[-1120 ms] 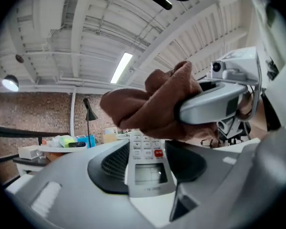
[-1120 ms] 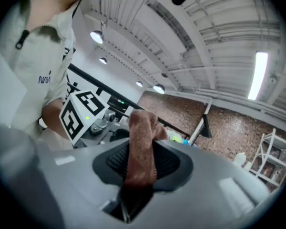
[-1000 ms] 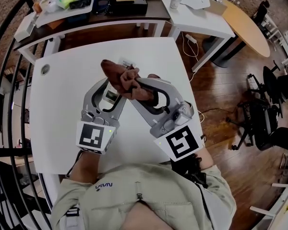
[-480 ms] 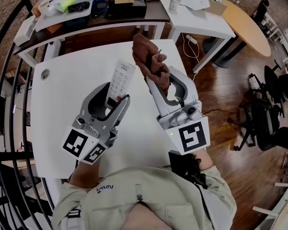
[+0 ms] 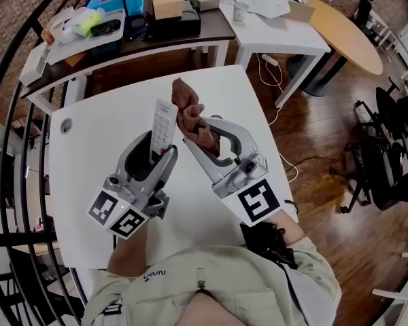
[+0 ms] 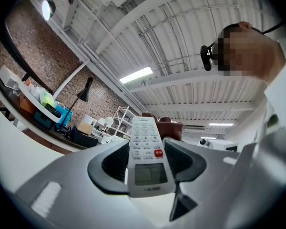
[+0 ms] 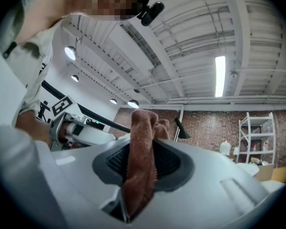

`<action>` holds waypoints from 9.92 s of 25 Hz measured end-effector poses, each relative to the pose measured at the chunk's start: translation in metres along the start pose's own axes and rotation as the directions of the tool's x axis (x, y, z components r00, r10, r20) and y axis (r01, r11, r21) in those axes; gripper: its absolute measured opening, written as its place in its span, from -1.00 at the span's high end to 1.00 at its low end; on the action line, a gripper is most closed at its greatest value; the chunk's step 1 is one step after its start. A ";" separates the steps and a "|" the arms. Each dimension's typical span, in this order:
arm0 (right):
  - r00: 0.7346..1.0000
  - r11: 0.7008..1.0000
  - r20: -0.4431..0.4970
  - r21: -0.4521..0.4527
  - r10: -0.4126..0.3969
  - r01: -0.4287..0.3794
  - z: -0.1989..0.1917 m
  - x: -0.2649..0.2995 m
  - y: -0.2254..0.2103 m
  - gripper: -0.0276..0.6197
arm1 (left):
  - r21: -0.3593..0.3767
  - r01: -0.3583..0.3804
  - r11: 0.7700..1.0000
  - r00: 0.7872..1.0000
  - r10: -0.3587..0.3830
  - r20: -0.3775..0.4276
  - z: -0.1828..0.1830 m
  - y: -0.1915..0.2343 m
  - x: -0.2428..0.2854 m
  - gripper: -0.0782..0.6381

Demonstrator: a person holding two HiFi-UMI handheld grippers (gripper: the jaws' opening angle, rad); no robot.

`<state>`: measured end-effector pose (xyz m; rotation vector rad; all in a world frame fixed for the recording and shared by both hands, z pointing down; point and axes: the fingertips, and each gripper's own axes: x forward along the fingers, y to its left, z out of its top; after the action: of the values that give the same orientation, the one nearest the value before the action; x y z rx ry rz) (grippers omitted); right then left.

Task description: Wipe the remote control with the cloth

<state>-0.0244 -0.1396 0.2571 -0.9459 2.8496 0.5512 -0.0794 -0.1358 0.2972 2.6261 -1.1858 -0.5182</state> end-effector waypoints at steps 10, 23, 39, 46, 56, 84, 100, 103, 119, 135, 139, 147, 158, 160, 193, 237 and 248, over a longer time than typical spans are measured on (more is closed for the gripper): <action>0.961 0.963 -0.066 0.066 0.267 -0.263 -0.027 -0.002 0.043 0.58 | -0.198 0.068 0.978 0.997 -0.058 0.054 0.006 0.013 0.004 0.10; 0.938 0.941 -0.090 0.069 0.336 -0.330 -0.030 -0.013 0.046 0.58 | -0.331 0.179 0.926 0.981 -0.142 0.131 0.015 0.011 0.001 0.10; 0.990 0.992 0.074 0.037 0.120 -0.123 0.020 0.009 0.001 0.57 | -0.414 0.360 0.836 0.933 -0.319 0.167 0.011 -0.022 0.001 0.10; 0.974 0.971 0.017 0.077 0.227 -0.228 0.002 0.007 0.036 0.58 | -0.441 0.382 0.812 0.923 -0.311 0.226 0.021 -0.014 -0.006 0.10; 0.951 0.946 0.019 0.099 0.308 -0.308 0.004 -0.002 0.051 0.58 | -0.449 0.387 0.805 0.919 -0.300 0.255 0.025 -0.011 -0.010 0.10; 0.989 0.988 0.000 -0.028 0.149 -0.149 0.012 0.007 0.020 0.57 | -0.341 0.296 0.892 0.955 -0.263 0.140 0.012 -0.013 -0.009 0.10; 0.867 0.888 -0.227 -0.018 0.444 -0.459 -0.047 0.003 0.091 0.57 | -0.324 0.190 0.927 0.973 -0.134 0.188 0.025 0.024 -0.008 0.10; 0.863 0.887 -0.237 -0.014 0.445 -0.461 -0.051 0.003 0.090 0.57 | -0.329 0.179 0.927 0.974 -0.122 0.189 0.023 0.028 -0.008 0.10; 0.960 0.998 -0.276 -0.011 -0.055 0.054 -0.102 0.030 -0.074 0.57 | 0.077 -0.193 0.978 0.978 0.186 0.092 0.019 0.111 0.027 0.10; 0.866 0.984 -0.474 -0.009 -0.160 0.177 -0.202 0.057 -0.149 0.57 | 0.330 -0.404 0.853 0.852 0.482 -0.205 -0.039 0.213 0.063 0.10; 0.812 0.987 -0.578 0.061 -0.088 0.150 -0.240 0.057 -0.144 0.56 | 0.362 -0.398 0.843 0.786 0.517 -0.339 -0.069 0.229 0.067 0.10; 0.736 0.979 -0.676 0.135 -0.023 0.154 -0.277 0.053 -0.142 0.55 | 0.400 -0.391 0.829 0.676 0.554 -0.486 -0.109 0.247 0.060 0.10; 0.706 0.965 -0.707 0.215 0.046 0.152 -0.286 0.050 -0.135 0.23 | 0.421 -0.355 0.834 0.622 0.547 -0.560 -0.127 0.249 0.059 0.07; 0.721 0.966 -0.692 0.203 0.028 0.157 -0.281 0.047 -0.135 0.10 | 0.420 -0.365 0.831 0.621 0.554 -0.555 -0.125 0.249 0.056 -0.05; 0.941 0.975 -0.281 0.063 -0.189 0.214 -0.089 -0.081 -0.012 0.90 | 0.503 -0.337 0.796 0.897 0.434 -0.086 -0.063 0.011 -0.049 0.77; 0.911 0.925 -0.377 0.260 -0.165 0.276 -0.146 -0.119 0.021 0.91 | 0.382 -0.331 0.863 0.880 0.428 -0.205 -0.126 0.004 -0.069 0.77; 0.913 0.926 -0.375 0.262 -0.161 0.271 -0.146 -0.118 0.021 0.91 | 0.385 -0.329 0.862 0.881 0.427 -0.203 -0.126 0.004 -0.069 0.77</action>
<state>0.0619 -0.1112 0.4226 -1.3926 2.9321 -0.1005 -0.0743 -0.0800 0.4291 2.4961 -1.7643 0.1505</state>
